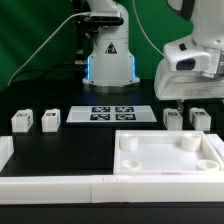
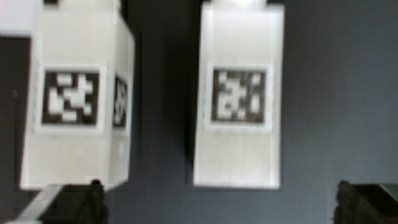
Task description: Assemble one leg
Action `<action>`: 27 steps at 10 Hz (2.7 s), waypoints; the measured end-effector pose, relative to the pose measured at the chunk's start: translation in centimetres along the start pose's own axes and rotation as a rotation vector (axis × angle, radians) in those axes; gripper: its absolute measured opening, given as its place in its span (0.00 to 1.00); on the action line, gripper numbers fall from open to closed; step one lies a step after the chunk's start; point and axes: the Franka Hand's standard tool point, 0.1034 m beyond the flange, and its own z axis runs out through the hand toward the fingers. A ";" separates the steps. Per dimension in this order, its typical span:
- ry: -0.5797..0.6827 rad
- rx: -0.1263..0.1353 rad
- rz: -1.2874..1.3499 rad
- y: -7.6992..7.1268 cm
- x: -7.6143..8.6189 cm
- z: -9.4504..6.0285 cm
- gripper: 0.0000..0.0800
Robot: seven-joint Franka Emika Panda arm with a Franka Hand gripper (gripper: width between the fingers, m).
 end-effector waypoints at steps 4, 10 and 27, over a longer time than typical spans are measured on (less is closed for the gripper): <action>-0.160 -0.005 0.008 -0.4 0.4 0.4 0.81; -0.371 -0.036 -0.005 -0.6 -1.3 1.3 0.81; -0.586 -0.052 -0.005 -0.4 -1.3 4.3 0.81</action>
Offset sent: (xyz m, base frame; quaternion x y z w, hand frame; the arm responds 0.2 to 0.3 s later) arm 0.0000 0.0000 0.0000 0.0000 0.0000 0.0000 1.0000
